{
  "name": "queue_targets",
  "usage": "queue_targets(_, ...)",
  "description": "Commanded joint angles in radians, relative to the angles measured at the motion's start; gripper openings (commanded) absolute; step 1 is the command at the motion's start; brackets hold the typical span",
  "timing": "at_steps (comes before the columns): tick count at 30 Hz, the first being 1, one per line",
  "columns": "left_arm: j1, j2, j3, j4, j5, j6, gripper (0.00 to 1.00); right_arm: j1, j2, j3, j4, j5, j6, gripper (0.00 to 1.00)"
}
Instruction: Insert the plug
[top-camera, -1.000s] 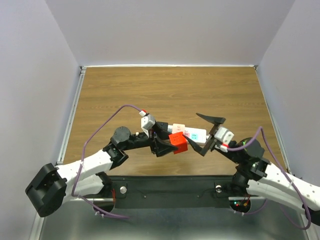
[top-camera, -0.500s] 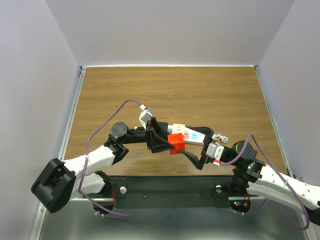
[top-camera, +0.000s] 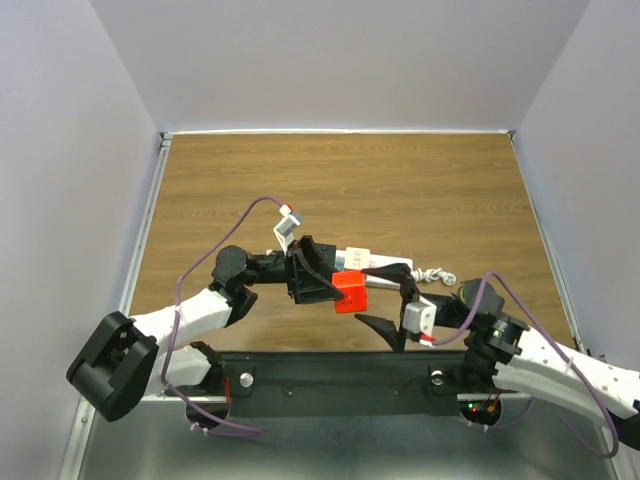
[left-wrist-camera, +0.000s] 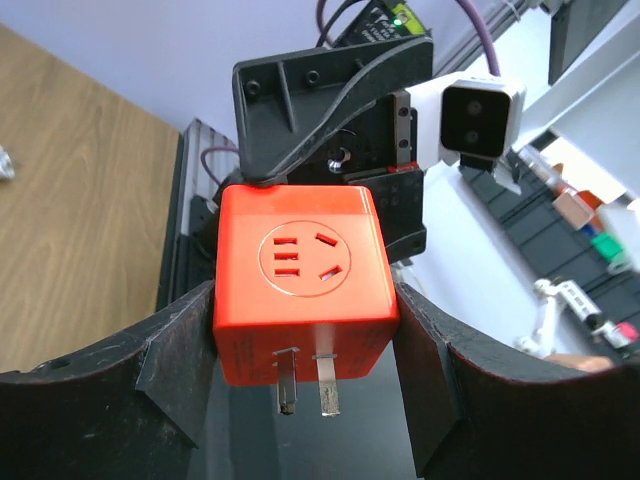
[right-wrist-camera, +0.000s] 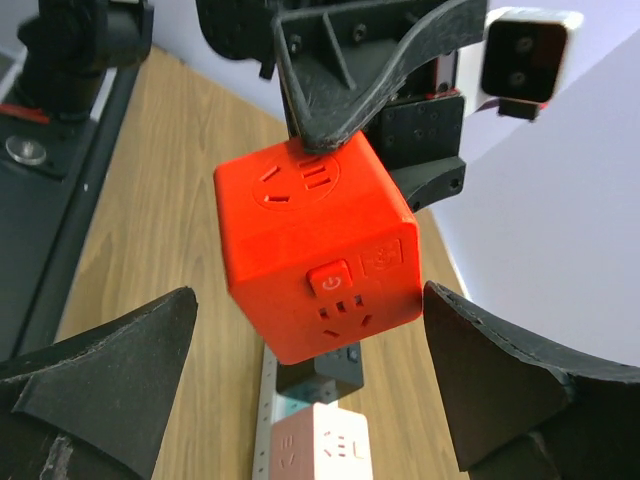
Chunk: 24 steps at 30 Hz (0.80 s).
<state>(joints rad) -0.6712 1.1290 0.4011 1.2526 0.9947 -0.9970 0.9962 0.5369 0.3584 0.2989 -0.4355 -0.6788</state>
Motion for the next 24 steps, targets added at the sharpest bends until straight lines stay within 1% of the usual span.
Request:
queue_targets(1,0.004,0.006,-0.007,0.301,0.025,-0.097,0.0,0.004,0.073,0.071,-0.017,-0.037,-0.048,0.99)
queue_targets(4,0.004,-0.005,-0.007,0.269,0.016,-0.085,0.0,0.004,0.109,0.099,-0.017,-0.023,-0.068,0.98)
queue_targets(9,0.002,-0.018,-0.01,0.249,0.01,-0.061,0.0,0.002,0.113,0.119,-0.017,-0.029,-0.093,0.98)
queue_targets(15,0.002,-0.012,-0.015,0.252,0.01,-0.058,0.0,0.004,0.066,0.111,-0.021,-0.054,-0.097,0.97)
queue_targets(19,0.002,-0.014,-0.013,0.26,0.012,-0.061,0.0,0.004,0.049,0.102,-0.026,-0.081,-0.1,0.93)
queue_targets(22,0.004,-0.011,-0.021,0.271,0.012,-0.063,0.0,0.004,0.055,0.102,-0.026,-0.104,-0.103,0.77)
queue_targets(23,0.002,-0.006,-0.024,0.283,0.013,-0.071,0.0,0.004,0.057,0.103,-0.026,-0.109,-0.107,0.69)
queue_targets(24,0.004,-0.003,-0.025,0.295,0.015,-0.075,0.0,0.004,0.06,0.103,-0.027,-0.123,-0.104,0.66)
